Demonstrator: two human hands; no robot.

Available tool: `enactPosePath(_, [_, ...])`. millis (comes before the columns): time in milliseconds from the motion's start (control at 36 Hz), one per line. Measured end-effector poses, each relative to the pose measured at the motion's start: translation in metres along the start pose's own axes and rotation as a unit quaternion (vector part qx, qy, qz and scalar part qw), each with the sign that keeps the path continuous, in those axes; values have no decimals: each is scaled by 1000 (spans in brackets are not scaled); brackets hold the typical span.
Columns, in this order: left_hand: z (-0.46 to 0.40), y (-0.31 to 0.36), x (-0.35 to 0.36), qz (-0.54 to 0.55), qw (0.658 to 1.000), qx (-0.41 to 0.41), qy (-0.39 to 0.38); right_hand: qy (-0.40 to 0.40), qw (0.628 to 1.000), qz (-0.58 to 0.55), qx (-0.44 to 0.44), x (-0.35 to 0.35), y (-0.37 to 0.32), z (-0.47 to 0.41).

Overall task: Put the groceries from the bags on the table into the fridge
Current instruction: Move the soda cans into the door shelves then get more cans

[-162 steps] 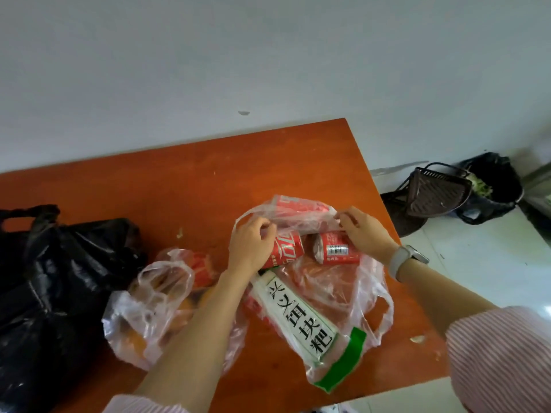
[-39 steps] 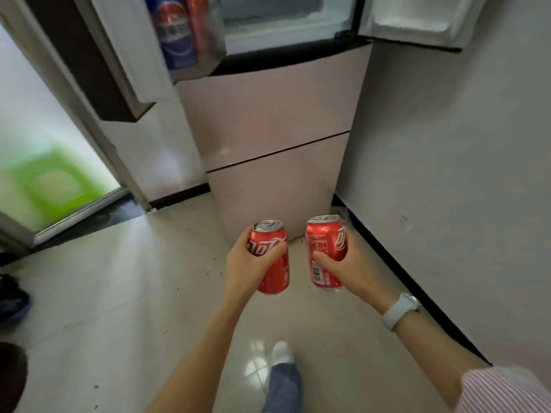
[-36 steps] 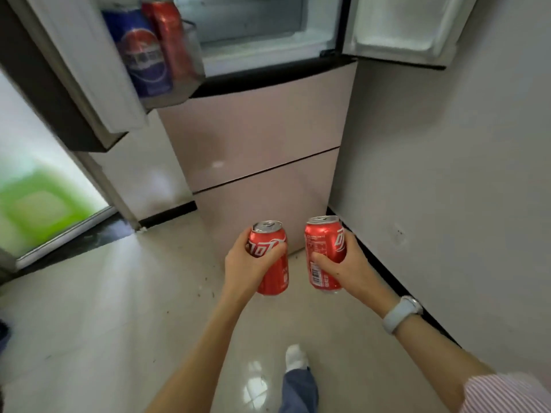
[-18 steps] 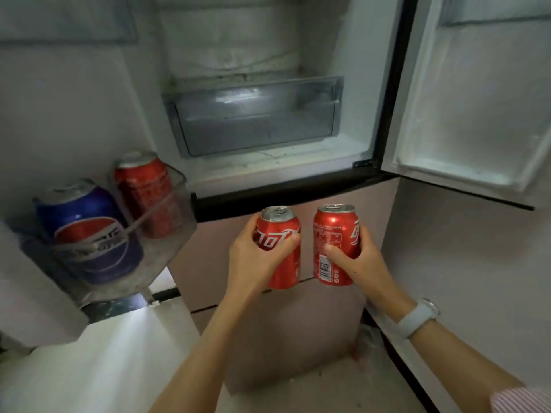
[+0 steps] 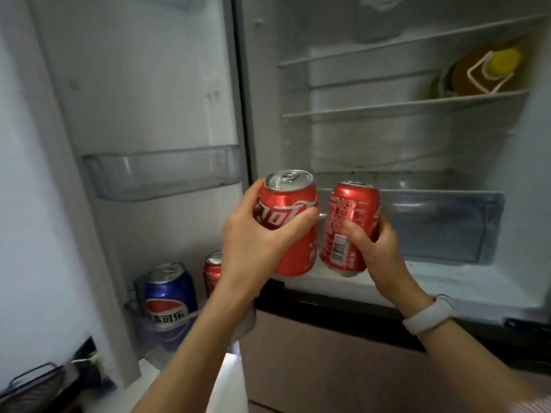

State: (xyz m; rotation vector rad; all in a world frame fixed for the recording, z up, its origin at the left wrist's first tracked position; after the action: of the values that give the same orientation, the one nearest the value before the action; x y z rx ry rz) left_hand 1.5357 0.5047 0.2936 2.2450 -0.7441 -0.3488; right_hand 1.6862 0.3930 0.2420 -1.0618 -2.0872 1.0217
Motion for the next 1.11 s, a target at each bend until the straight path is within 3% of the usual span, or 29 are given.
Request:
enactPosePath(222, [-27,83,-38,-86,982,109,127,-128,984,-115,-51,58,-57,-45])
enactPosePath(389, [-48,132,-82,-117,956,168,210,-141,967,-203,-67,101,-109,-78])
enactPosePath(500, [-74,138,-105,-153,946,151,242,-143,960,-236,-51,132,-129,-102])
enactPosePath(667, [-116,101,-126,-293,924,43,241,-157,980,-114,-48,177,-120,-127])
enactPosePath(750, [-126,82,-129,-303,923,-12,235,-181,980,-37,-74,190,-115,-129])
enactPosePath(889, [-130,68,-136,-327,916,-28,231,-221,962,53,-151,202,-121,-121])
enactPosePath(1111, [-125,59,-151,-373,904,-43,205,-259,939,132,-184,215,-111,-109])
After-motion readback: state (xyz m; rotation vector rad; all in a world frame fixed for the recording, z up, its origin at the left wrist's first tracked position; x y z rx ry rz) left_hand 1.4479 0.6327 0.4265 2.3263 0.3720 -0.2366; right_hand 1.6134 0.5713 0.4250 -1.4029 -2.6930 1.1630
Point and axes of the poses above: each hand's wrist, its own z-axis away from the middle knuckle, its own x-axis out of the palm, y = z × x, the point moved 7 cm from there along -z, towards the middle knuckle, and after that the axes turned 6 degrees about y, right-handed, at the moved point
